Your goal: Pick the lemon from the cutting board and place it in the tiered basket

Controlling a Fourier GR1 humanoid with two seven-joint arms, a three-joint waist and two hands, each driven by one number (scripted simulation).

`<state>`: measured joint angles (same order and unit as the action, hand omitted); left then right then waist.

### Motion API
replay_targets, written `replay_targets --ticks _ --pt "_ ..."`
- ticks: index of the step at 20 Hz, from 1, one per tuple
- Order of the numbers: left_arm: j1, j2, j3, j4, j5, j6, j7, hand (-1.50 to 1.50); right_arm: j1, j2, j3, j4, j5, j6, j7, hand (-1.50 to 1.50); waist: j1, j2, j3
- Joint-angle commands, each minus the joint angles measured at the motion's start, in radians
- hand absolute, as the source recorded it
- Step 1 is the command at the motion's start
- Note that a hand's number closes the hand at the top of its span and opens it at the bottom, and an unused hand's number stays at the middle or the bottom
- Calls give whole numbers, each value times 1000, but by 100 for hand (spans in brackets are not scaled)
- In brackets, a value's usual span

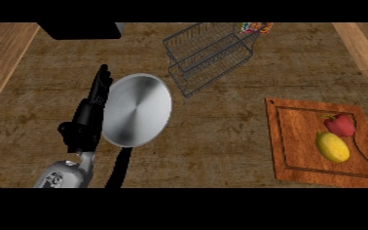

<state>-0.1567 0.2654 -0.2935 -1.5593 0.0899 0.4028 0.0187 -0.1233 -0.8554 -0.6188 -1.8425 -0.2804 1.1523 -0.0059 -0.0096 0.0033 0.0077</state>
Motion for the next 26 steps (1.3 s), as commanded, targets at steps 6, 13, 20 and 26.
replay_targets --ticks 6,13,20,26 --pt "-24 -23 -6 15 -18 0 1 0 84 -8 28 -99 243 156 -221 -150 9 1 -1" --pt "-24 -10 16 42 5 -43 -8 0 165 -44 131 -124 436 41 -329 -150 16 3 -1" --pt "-19 -70 -35 51 -61 13 -6 0 253 -111 230 -80 679 -230 -561 -150 14 1 -2" --pt "-54 -14 26 7 -17 -45 46 0 355 -191 323 103 840 -514 -795 -150 18 1 -3"
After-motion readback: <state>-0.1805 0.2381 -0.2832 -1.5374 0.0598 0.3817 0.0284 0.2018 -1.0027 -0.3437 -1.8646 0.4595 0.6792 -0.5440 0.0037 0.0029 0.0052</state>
